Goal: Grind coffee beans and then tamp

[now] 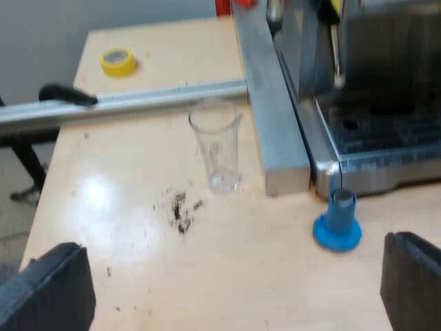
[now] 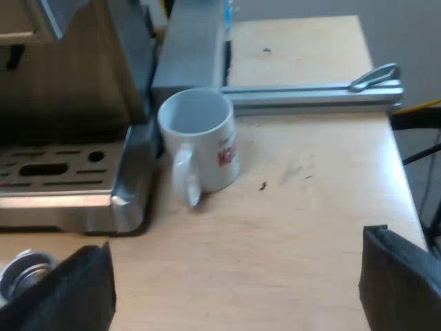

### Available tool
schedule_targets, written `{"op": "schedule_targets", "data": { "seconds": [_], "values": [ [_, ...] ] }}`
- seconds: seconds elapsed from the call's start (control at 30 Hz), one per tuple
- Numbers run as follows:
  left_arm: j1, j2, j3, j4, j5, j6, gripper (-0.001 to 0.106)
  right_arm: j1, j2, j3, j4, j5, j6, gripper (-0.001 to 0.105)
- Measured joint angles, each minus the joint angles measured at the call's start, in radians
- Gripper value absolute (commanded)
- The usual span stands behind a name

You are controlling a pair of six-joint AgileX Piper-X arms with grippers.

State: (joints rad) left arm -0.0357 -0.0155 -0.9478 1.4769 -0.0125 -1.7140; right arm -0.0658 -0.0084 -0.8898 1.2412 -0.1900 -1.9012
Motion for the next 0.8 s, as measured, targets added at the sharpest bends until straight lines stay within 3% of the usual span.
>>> {"op": "schedule_targets", "data": {
  "seconds": [0.2, 0.4, 0.57, 0.8],
  "values": [
    [0.0, 0.0, 0.004, 0.023, -0.003, 0.0, 0.085, 0.0, 0.0, 0.0, -0.005, -0.004, 0.0, 0.074],
    [0.0, 0.0, 0.076, -0.167, -0.004, -0.005, 0.085, 0.0, 0.0, 0.016, -0.041, -0.004, 0.0, 0.074],
    [0.0, 0.002, 0.193, -0.363, -0.004, -0.005, 0.085, 0.0, 0.0, 0.021, -0.042, -0.004, 0.0, 0.074],
    [0.0, 0.002, 0.28, -0.393, -0.004, -0.005, 0.085, 0.0, 0.0, 0.074, -0.048, -0.004, 0.004, 0.074]
  ]
}}
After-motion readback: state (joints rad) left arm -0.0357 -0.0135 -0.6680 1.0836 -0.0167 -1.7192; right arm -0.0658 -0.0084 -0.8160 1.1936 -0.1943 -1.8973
